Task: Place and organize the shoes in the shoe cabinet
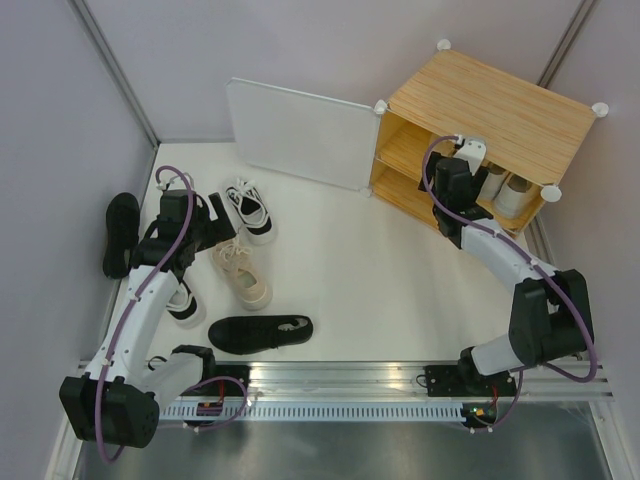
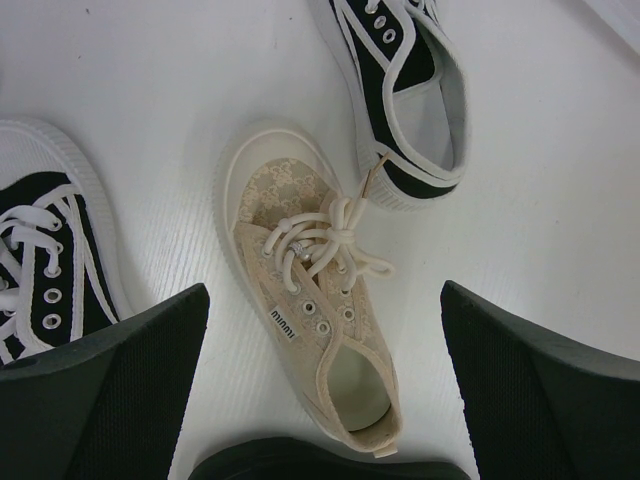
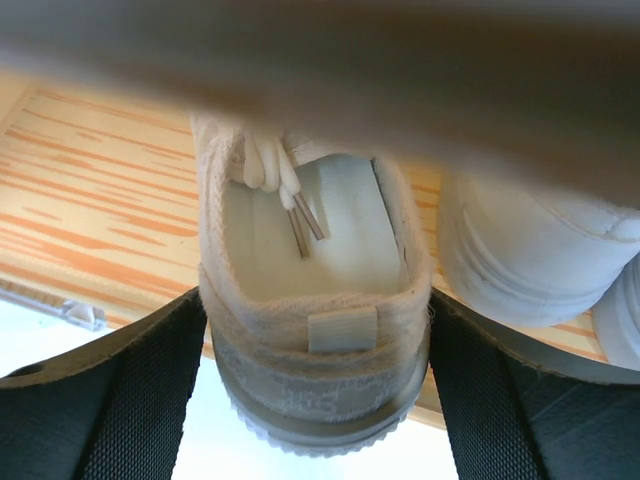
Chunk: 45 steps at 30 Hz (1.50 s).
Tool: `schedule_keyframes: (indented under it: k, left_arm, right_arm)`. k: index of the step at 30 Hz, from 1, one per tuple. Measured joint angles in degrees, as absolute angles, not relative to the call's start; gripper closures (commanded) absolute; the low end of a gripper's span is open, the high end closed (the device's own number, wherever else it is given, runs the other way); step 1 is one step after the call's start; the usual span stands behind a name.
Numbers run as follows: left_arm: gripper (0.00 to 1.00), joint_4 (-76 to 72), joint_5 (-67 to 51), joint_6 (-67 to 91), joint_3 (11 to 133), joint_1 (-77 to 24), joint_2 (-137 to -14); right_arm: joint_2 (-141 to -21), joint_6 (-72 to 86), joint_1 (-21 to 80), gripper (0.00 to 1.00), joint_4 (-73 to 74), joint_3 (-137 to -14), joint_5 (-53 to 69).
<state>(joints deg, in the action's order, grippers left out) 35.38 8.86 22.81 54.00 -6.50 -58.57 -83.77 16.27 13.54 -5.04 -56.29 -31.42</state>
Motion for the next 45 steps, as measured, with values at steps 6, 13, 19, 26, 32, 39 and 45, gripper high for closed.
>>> schedule_keyframes:
  k: [6,13,19,26,32,39,45]
  left_arm:
    - [0.01,35.38,8.86,22.81,54.00,-6.50,-58.57]
    - [0.01,35.38,8.86,22.81,54.00,-6.50,-58.57]
    - [0.01,35.35,8.86,22.81,54.00,-6.50,-58.57]
    - [0.01,35.33,8.86,22.81,54.00,-6.50,-58.57]
    - [0.01,35.07,8.86,22.81,54.00,-6.50,-58.57]
    - [0.01,35.00,8.86,22.81,54.00,-6.50,-58.59]
    - [0.01,34.98,8.86,22.81,53.98,-6.50,-58.67]
  right_arm:
    - [-85.41,16.03,13.54,0.24,-8.16,-56.29,-33.08]
    - [-86.43,15.84,13.54,0.87,-9.93,-56.73,-34.11]
    - [-86.56,16.80,13.80,0.99,-10.76,-56.73,-35.46]
    - [-89.30,18.04,16.38,0.99,-14.20,-56.73,-45.39]
    - [-92.99,18.31,18.46,0.99,-17.76,-57.49,-55.05]
    - [-96.77,17.39,19.07,0.99,-20.18,-60.51,-58.59]
    - [-98.65,14.96,18.74,0.99,-21.08,-62.96,-59.02]
